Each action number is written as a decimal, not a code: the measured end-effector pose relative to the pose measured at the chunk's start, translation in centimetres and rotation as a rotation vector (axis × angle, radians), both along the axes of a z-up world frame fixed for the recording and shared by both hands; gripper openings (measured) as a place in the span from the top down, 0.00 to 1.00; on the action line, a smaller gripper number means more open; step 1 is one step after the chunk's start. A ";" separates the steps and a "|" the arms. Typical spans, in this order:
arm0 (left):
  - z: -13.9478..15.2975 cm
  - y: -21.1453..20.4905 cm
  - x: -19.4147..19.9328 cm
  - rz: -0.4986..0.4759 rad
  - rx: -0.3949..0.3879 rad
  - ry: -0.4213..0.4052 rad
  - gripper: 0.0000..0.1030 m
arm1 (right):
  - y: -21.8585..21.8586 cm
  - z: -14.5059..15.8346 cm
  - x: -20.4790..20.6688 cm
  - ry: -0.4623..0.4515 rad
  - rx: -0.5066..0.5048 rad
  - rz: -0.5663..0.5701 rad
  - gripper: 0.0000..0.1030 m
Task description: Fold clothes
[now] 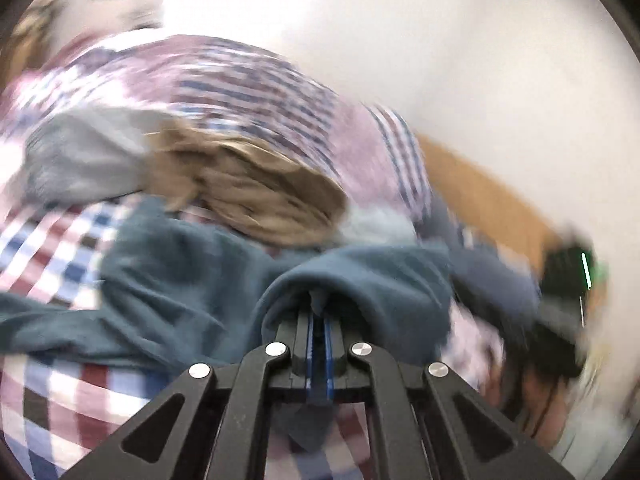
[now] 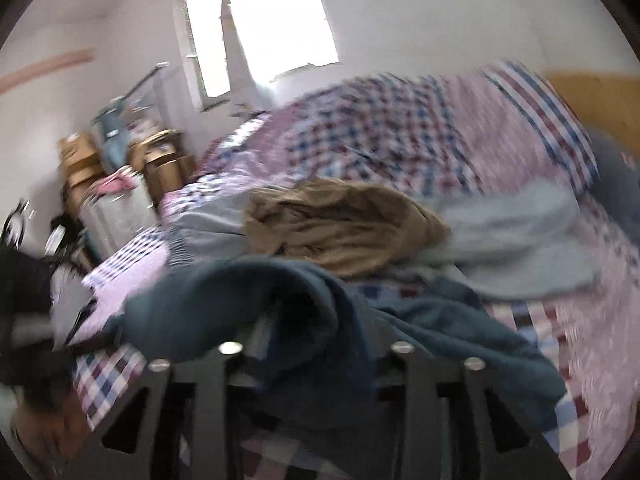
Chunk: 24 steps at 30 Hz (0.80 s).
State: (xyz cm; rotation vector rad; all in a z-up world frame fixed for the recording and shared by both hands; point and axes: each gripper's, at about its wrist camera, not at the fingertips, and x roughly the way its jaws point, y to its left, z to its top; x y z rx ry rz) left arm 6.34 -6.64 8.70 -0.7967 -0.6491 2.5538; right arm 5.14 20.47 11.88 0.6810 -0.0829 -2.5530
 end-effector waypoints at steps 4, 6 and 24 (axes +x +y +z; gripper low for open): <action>-2.2 -5.4 -1.9 0.128 0.174 -0.138 0.97 | -2.7 0.2 2.5 0.061 0.083 0.117 0.57; -3.2 -6.4 -1.6 0.171 0.196 -0.193 0.97 | -4.1 -0.8 3.1 0.042 0.131 0.188 0.58; -3.5 -6.5 -1.6 0.160 0.177 -0.252 0.50 | -11.7 -7.8 4.0 -0.090 0.424 0.446 0.94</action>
